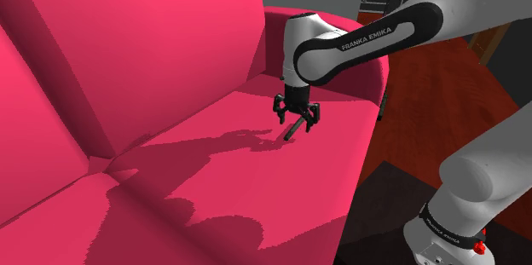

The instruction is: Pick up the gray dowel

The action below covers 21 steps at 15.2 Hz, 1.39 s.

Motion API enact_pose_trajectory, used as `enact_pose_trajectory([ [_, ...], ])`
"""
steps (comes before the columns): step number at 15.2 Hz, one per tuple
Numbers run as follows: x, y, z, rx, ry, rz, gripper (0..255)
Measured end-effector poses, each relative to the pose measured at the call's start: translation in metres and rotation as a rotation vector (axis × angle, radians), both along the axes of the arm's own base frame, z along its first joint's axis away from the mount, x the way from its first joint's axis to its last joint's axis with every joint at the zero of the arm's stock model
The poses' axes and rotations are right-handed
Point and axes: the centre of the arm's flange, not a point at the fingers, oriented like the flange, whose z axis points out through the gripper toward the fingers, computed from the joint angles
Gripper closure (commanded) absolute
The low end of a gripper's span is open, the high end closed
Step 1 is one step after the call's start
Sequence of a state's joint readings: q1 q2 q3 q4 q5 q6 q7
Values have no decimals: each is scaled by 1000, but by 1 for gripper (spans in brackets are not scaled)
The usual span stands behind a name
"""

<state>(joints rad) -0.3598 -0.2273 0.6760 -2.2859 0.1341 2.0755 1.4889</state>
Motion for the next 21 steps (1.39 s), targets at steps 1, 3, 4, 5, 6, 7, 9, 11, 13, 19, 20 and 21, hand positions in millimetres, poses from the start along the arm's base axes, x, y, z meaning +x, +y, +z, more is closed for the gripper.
enact_pose_trajectory([
  [1, 0, 0, -2, 0, 0, 0, 255],
  [3, 1, 1, -1, 2, -8, 0, 255],
  [4, 1, 1, -1, 2, -9, 0, 255],
  [5, 1, 1, -1, 1, -8, 0, 255],
  [6, 1, 1, -1, 1, -7, 0, 255],
  [7, 0, 1, -1, 1, -7, 0, 255],
  [9, 0, 1, 0, 1, -7, 0, 255],
  [11, 0, 1, -1, 1, -7, 0, 255],
  [13, 0, 0, 4, 0, -2, 0, 255],
  [19, 0, 0, 33, 0, -1, 0, 255],
  [20, 1, 1, 39, 0, -1, 0, 255],
  [21, 0, 1, 44, 0, -1, 0, 255],
])
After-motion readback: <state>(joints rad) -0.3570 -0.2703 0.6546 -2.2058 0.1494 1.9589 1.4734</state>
